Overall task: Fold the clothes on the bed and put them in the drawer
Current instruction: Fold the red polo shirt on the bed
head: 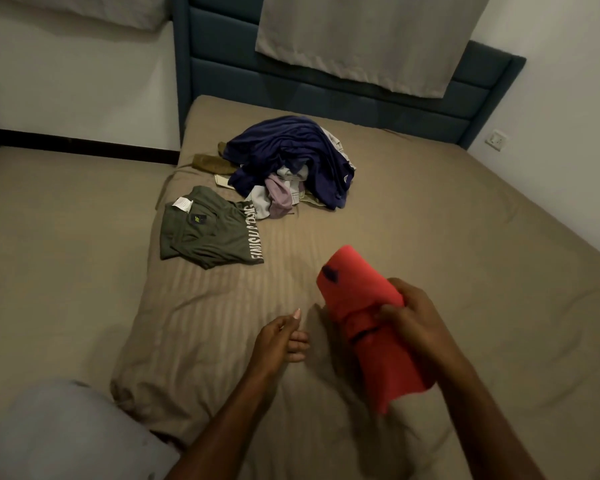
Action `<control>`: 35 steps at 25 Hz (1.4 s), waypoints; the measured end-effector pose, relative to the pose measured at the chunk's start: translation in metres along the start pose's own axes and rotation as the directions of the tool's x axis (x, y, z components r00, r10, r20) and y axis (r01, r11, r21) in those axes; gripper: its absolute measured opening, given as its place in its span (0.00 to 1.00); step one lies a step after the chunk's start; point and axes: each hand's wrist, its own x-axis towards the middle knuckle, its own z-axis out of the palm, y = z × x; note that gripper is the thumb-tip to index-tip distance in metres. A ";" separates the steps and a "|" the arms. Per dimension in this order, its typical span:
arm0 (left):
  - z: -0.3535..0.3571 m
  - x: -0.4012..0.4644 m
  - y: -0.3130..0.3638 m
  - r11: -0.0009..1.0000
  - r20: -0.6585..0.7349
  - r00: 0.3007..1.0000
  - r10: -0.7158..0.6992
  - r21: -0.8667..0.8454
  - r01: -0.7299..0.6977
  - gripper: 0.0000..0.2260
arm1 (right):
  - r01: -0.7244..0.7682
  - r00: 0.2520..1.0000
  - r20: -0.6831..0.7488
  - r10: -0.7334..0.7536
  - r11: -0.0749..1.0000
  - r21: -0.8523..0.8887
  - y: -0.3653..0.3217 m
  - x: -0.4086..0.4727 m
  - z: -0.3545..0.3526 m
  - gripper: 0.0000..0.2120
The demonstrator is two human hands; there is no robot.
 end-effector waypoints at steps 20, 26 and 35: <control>-0.009 -0.013 -0.019 0.482 -0.091 0.736 0.671 0.808 -0.340 0.14 | -0.206 0.900 -0.427 -0.087 0.779 -0.593 0.117 -0.026 0.094 0.10; -0.006 -0.020 -0.052 0.078 0.357 0.602 0.715 0.814 -0.575 0.12 | 0.176 0.961 -0.174 -0.215 0.961 -0.215 0.095 0.016 0.115 0.18; -0.007 -0.012 -0.038 0.463 -0.003 0.679 0.734 0.734 -0.497 0.07 | 0.015 0.956 -0.292 0.024 0.991 0.132 0.114 -0.002 0.095 0.22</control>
